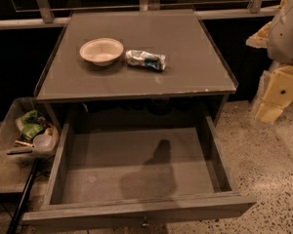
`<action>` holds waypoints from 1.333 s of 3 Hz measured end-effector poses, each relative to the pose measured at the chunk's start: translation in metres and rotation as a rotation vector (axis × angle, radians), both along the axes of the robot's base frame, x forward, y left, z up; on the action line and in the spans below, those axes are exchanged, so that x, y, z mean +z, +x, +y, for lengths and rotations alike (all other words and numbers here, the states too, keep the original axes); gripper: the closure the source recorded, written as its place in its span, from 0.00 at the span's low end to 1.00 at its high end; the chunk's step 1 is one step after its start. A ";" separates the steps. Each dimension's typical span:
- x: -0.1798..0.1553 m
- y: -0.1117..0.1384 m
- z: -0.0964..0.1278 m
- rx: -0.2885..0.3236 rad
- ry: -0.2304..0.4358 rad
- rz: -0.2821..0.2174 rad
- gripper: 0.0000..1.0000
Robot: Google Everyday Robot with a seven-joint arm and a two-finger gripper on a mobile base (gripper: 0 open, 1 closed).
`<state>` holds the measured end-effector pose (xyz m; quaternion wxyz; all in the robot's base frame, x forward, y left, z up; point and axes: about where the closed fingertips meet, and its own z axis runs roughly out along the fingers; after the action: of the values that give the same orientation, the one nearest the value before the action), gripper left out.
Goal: Place redbull can into top drawer
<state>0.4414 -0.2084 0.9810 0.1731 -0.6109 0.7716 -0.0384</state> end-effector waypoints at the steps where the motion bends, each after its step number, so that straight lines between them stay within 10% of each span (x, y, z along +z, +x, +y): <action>1: 0.007 0.011 0.006 0.035 0.072 -0.040 0.00; 3: 0.016 0.057 0.018 0.018 0.352 -0.126 0.00; 4: 0.030 0.085 0.058 0.071 0.395 -0.158 0.00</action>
Offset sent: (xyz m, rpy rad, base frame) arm 0.0587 0.0064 0.0160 0.4409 -0.1376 0.0122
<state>0.5263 -0.1501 1.0115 0.3508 -0.5871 0.7260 0.0719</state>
